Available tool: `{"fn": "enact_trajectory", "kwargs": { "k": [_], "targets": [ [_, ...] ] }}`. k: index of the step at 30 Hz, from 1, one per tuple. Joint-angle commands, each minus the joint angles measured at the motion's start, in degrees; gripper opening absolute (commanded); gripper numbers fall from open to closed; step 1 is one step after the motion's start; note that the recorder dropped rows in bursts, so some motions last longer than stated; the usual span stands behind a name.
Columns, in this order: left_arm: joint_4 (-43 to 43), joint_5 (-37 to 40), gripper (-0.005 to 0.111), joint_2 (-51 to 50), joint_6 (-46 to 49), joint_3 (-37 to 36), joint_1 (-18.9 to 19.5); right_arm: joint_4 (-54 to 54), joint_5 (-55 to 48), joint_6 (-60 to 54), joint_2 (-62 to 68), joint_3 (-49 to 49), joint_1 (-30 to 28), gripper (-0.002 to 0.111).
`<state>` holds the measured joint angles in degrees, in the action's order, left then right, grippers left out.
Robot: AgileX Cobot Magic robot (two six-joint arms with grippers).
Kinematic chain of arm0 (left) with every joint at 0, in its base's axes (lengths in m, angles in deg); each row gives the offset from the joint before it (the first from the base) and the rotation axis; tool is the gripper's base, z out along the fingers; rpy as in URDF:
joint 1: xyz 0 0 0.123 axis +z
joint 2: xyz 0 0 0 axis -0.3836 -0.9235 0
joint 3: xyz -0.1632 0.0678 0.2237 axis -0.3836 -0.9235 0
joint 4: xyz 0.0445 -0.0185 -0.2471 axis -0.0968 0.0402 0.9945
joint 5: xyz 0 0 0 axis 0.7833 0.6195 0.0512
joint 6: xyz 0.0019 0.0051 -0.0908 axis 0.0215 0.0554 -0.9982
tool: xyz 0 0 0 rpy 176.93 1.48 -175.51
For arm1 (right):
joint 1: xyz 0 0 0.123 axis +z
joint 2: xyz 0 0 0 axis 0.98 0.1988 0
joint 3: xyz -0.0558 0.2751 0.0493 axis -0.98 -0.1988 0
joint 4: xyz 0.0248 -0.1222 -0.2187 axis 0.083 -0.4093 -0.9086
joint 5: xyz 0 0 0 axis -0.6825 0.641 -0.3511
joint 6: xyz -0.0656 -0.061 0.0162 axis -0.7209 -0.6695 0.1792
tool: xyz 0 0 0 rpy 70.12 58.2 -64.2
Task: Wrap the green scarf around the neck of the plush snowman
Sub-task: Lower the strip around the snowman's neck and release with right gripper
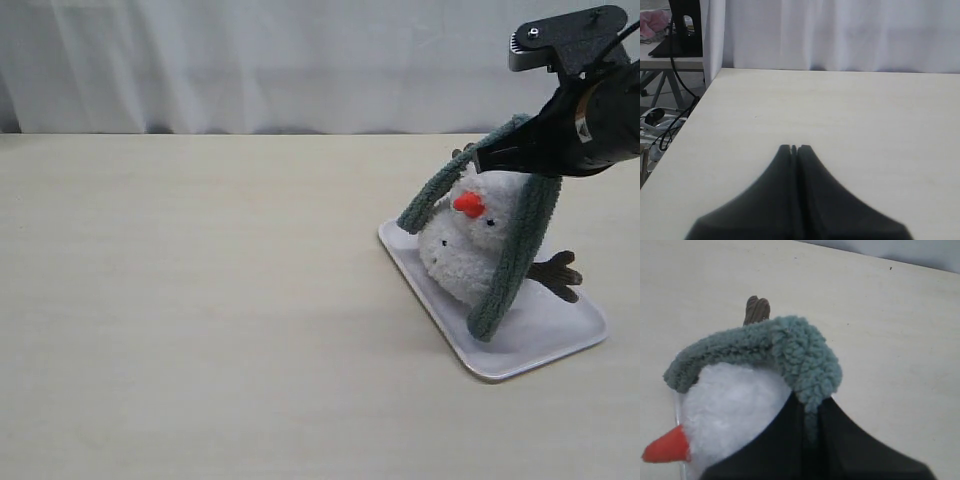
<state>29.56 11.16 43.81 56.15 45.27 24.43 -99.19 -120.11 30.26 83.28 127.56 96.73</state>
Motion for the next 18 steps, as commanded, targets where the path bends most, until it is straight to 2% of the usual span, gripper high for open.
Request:
{"fn": "enact_trajectory", "kwargs": {
  "k": [1,7,18],
  "targets": [
    [0.2,-0.5,0.0,0.1,0.0,-0.2,0.1,-1.5,2.1,0.7,0.9,-1.2,-2.3,0.004],
    [0.2,-0.5,0.0,0.1,0.0,-0.2,0.1,-2.3,2.8,0.7,3.8,-1.2,-4.4,0.004],
    [0.2,-0.5,0.0,0.1,0.0,-0.2,0.1,-10.5,3.0,4.2,9.8,-1.2,-4.4,0.004]
  ]
}}
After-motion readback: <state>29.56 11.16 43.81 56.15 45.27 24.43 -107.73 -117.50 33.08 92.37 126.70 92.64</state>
